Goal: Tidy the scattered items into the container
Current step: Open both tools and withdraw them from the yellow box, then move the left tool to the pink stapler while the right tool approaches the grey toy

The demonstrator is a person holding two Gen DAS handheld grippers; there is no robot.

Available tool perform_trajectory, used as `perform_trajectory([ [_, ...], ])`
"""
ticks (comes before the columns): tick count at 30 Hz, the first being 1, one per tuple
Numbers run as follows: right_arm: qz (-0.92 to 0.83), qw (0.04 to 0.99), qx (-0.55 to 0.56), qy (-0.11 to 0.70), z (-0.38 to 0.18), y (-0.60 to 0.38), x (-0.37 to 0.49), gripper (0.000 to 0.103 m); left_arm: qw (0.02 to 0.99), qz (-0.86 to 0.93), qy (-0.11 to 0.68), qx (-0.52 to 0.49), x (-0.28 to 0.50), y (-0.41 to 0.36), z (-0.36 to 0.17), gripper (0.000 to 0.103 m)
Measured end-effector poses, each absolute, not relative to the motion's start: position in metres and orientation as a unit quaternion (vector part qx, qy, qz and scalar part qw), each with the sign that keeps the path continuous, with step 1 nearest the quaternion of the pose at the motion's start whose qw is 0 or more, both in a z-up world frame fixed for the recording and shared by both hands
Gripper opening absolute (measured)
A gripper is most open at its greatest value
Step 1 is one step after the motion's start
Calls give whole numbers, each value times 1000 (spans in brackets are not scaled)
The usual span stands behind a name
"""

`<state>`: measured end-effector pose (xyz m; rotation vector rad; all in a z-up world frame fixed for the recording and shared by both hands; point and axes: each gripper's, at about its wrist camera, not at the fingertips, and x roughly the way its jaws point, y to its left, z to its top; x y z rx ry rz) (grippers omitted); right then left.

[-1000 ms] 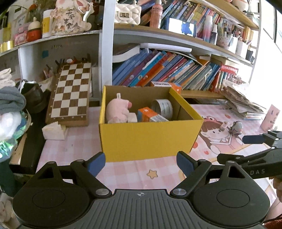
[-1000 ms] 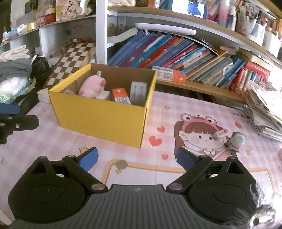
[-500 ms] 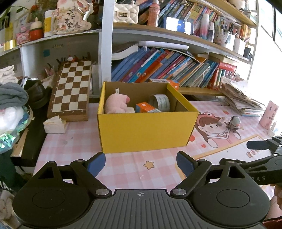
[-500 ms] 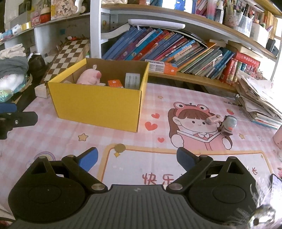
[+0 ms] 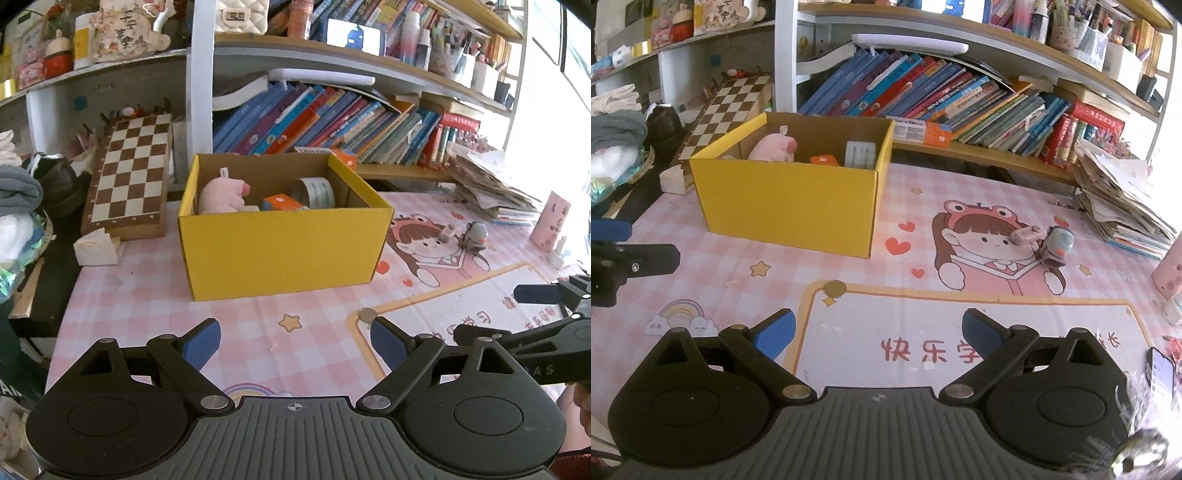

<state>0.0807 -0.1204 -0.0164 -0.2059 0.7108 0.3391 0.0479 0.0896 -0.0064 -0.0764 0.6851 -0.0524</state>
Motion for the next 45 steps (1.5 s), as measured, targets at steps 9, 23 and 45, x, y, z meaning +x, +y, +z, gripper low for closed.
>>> perform_trajectory([
  [9, 165, 916, -102, 351, -21, -124, 81, 98, 937, -31, 345, -35, 48, 81, -12, 91],
  [23, 173, 908, -103, 368, -28, -150, 100, 98, 931, -28, 362, -32, 65, 47, -16, 91],
  [45, 158, 911, -90, 370, -26, -250, 165, 98, 927, -39, 373, -17, 129, -52, -17, 91],
])
